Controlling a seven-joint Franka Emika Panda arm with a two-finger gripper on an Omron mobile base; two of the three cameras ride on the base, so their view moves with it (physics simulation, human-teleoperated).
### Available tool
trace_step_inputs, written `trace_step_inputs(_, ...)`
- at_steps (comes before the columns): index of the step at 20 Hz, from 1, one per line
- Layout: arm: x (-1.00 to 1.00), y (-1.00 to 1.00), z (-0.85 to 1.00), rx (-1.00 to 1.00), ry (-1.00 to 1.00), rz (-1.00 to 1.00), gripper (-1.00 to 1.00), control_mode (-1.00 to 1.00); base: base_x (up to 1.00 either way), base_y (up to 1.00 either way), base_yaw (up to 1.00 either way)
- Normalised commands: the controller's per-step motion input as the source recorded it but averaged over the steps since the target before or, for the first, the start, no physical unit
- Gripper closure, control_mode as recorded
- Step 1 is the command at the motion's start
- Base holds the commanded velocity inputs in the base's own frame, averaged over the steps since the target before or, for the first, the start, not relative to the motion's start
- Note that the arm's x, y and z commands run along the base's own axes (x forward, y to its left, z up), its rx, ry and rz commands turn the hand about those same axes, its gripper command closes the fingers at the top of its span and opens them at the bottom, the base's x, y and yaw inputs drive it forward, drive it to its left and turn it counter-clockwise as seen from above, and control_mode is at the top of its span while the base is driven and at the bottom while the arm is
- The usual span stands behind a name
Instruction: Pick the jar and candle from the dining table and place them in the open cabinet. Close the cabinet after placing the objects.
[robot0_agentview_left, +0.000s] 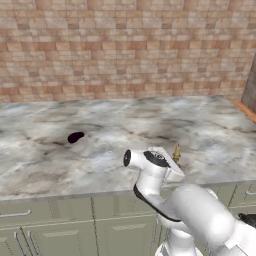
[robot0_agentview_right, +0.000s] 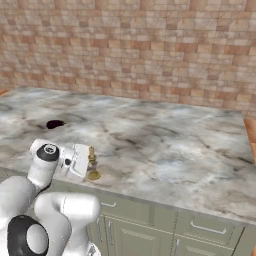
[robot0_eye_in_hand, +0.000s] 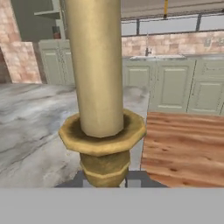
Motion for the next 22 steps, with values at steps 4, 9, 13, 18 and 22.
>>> trace_step_inputs(4,-0.66,0.28,1.0,-0.04,-0.05,0.0,1.0,-1.0,0.0,0.0,0.0)
trace_step_inputs(9,-0.64,0.26,1.0,-0.03,0.01,0.0,1.0,-1.0,0.0,0.0,0.0)
trace_step_inputs(13,-0.71,0.26,1.0,-0.03,0.11,0.0,1.0,-1.0,0.0,0.0,0.0)
trace_step_inputs(18,-0.7,0.22,0.83,-0.04,0.17,0.0,1.0,-1.0,0.0,0.0,0.0)
trace_step_inputs(22,-0.84,0.04,0.56,-0.04,0.1,0.0,1.0,-1.0,0.0,0.0,0.0)
